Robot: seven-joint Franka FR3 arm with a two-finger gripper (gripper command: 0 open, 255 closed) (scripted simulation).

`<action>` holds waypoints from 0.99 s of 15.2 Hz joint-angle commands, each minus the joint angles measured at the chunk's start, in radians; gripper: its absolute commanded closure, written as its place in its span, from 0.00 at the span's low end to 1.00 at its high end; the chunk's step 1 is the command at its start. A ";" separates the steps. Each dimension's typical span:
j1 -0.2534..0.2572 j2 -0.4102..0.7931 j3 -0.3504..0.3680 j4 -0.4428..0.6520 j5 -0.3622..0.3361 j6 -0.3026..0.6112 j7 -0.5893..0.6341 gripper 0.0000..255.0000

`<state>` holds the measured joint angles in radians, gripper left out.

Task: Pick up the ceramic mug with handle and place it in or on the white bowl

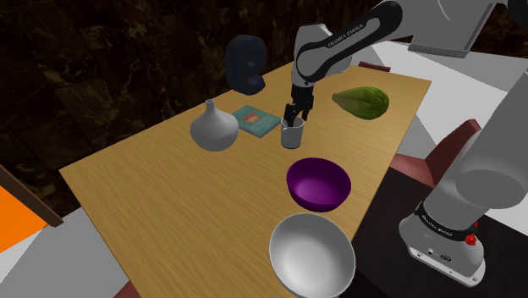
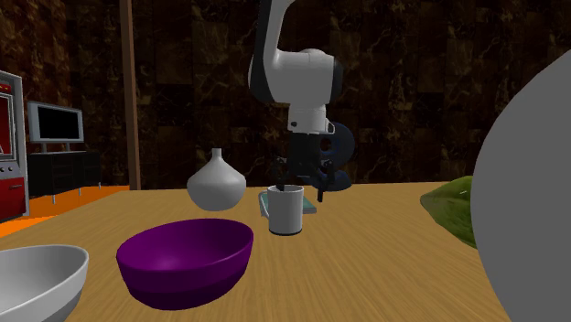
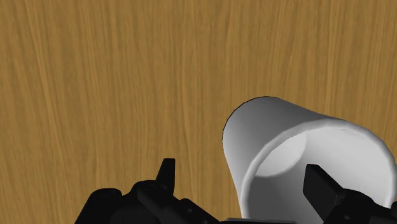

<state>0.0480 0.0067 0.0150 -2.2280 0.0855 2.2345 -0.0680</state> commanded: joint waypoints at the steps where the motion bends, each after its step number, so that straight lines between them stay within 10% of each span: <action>1: 0.000 0.000 0.000 0.000 0.000 0.000 0.000 0.00; 2: 0.000 0.000 0.000 0.000 0.000 0.000 0.000 1.00; 15: 0.000 -0.027 0.000 0.025 -0.003 -0.053 0.004 1.00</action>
<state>0.0475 -0.0165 0.0145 -2.2118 0.0833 2.1952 -0.0649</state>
